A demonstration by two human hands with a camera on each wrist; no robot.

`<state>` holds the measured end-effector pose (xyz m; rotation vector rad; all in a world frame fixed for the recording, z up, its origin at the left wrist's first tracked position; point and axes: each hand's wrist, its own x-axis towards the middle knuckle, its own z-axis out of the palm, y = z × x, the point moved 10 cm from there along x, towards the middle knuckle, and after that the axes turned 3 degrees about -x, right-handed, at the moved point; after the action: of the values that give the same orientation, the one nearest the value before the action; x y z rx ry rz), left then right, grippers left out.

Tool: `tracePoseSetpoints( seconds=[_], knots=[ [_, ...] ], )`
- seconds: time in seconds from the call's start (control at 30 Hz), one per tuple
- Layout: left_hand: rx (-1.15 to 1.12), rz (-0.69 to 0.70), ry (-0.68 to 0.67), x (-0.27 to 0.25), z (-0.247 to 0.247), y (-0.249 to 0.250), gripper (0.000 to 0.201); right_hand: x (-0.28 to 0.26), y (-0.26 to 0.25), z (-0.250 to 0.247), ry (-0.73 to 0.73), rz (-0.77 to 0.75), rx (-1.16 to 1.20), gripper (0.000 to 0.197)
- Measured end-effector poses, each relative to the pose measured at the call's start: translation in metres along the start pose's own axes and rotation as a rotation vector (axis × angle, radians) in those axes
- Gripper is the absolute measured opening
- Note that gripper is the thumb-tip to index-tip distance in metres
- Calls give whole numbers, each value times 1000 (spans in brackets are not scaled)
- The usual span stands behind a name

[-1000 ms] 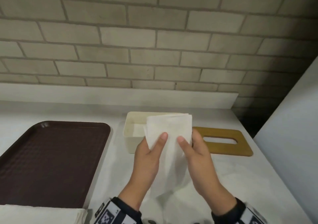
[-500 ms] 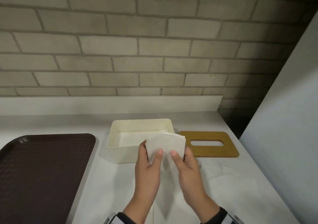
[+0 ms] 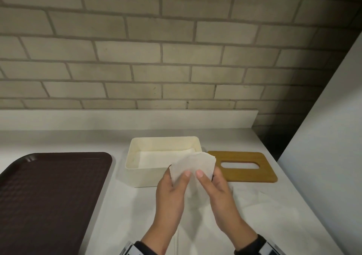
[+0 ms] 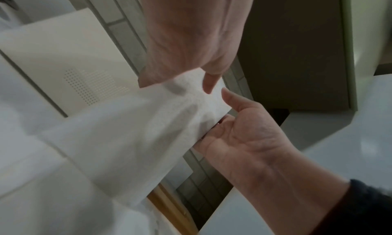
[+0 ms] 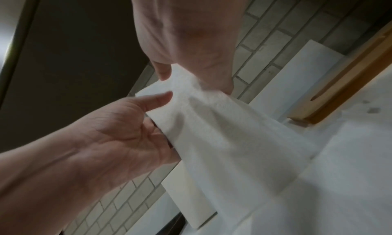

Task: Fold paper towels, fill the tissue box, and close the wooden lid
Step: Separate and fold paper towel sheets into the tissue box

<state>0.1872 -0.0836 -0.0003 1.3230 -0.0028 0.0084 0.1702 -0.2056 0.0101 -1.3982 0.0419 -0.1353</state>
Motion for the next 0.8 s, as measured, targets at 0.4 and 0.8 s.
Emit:
tracePoseSetpoints(
  seconds=[0.4, 0.8],
  knots=[
    [149, 32, 322, 55, -90, 45, 30, 84, -41, -29, 82, 53, -541, 42],
    [1183, -111, 23, 128, -79, 7, 60, 160, 27, 33, -180, 48, -1294, 57]
  ],
)
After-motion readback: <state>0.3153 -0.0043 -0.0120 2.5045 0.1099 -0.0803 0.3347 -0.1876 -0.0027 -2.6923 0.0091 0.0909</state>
